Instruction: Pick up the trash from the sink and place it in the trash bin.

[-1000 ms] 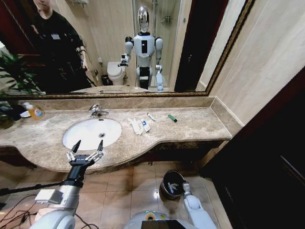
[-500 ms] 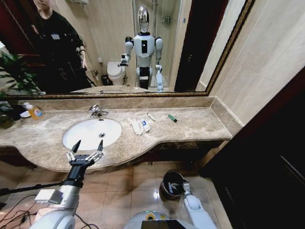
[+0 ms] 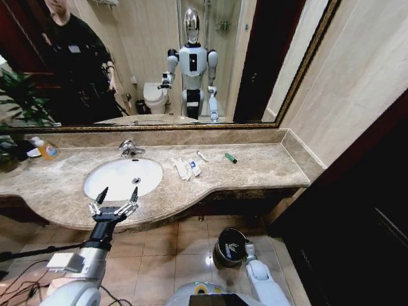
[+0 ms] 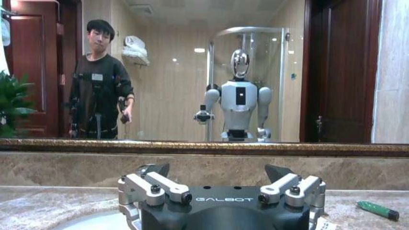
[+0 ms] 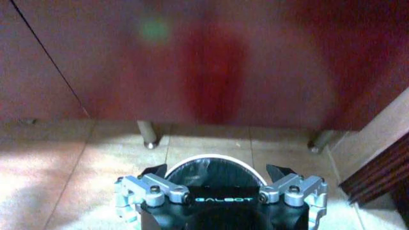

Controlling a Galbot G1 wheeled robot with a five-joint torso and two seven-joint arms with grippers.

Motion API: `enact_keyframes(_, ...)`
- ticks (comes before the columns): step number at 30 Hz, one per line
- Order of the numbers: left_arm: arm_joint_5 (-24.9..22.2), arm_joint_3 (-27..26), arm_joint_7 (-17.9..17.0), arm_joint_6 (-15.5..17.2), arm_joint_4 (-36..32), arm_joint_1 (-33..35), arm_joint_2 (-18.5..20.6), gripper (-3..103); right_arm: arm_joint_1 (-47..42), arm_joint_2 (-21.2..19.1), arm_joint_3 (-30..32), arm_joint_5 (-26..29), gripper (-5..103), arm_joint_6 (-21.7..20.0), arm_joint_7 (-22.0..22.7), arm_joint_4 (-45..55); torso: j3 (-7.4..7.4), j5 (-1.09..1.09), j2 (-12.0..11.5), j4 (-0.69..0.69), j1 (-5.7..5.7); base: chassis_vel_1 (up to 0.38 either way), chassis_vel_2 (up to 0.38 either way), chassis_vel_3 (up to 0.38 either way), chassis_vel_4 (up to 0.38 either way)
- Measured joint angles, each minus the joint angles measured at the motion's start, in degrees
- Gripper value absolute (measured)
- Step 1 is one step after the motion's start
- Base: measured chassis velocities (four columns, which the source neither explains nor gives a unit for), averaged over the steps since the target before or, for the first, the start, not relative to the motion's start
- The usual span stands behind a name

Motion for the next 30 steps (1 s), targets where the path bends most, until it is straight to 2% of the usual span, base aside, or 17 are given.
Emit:
enact_keyframes(7, 0.00, 0.00, 0.00, 0.00, 0.00, 0.00, 0.00, 100, -5.13, -2.06, -0.94, 2.85, 100, 2.07, 1.93, 10.44, 0.00, 0.01, 0.00, 0.00, 0.00, 0.000, 0.000, 0.000, 0.000)
enact_keyframes(10, 0.00, 0.00, 0.00, 0.00, 0.00, 0.00, 0.00, 100, -8.87, -3.15, -0.94, 6.62, 100, 0.28, 2.30, 20.25, 0.00, 0.01, 0.00, 0.00, 0.00, 0.000, 0.000, 0.000, 0.000)
enact_keyframes(12, -0.01, 0.00, 0.00, 0.00, 0.00, 0.00, 0.00, 100, -9.80, -3.32, -0.88, 7.29, 100, 0.05, 2.49, 22.75, 0.00, 0.00, 0.00, 0.00, 0.00, 0.000, 0.000, 0.000, 0.000)
enact_keyframes(15, -0.01, 0.00, 0.00, 0.00, 0.01, 0.00, 0.00, 100, -14.64, -4.95, -0.56, 9.29, 100, -0.43, 3.70, 33.36, 0.00, 0.01, 0.00, 0.00, 0.00, 0.000, 0.000, 0.000, 0.000)
enact_keyframes(16, -0.01, 0.00, 0.00, 0.00, 0.01, 0.00, 0.00, 100, -14.64, -4.95, -0.56, 9.29, 100, -0.43, 3.70, 33.36, 0.00, 0.01, 0.00, 0.00, 0.00, 0.000, 0.000, 0.000, 0.000)
enact_keyframes(20, 0.00, 0.00, 0.00, 0.00, 0.00, 0.00, 0.00, 100, -19.39, -7.25, -0.30, 10.66, 100, -0.40, 7.65, 44.53, 0.00, 0.00, 0.00, -0.01, -0.01, 0.000, 0.000, 0.000, 0.000)
enact_keyframes(22, 0.00, 0.00, 0.00, 0.00, 0.00, 0.00, 0.00, 100, -19.71, -7.76, -0.22, 11.43, 100, -0.68, 8.57, 46.62, -0.01, 0.00, 0.00, -0.01, -0.01, 0.000, 0.000, 0.000, 0.000)
enact_keyframes(25, 0.00, 0.00, 0.00, 0.00, 0.00, 0.00, 0.00, 100, -17.59, -11.05, 0.50, 15.47, 100, -3.82, 10.14, 52.83, 0.00, 0.00, 0.00, -0.01, -0.01, 0.000, 0.000, 0.000, 0.000)
enact_keyframes(26, 0.00, 0.00, 0.00, 0.00, 0.00, 0.00, 0.00, 100, -17.59, -11.05, 0.50, 15.47, 100, -3.82, 10.14, 52.83, 0.00, 0.00, 0.00, -0.01, -0.01, 0.000, 0.000, 0.000, 0.000)
enact_keyframes(30, 0.00, 0.00, 0.00, 0.00, 0.00, 0.00, 0.00, 100, -11.19, -15.59, 0.84, 20.19, 100, -7.57, 10.08, 53.83, 0.00, 0.01, -0.01, 0.01, 0.00, 0.000, 0.000, 0.000, 0.000)
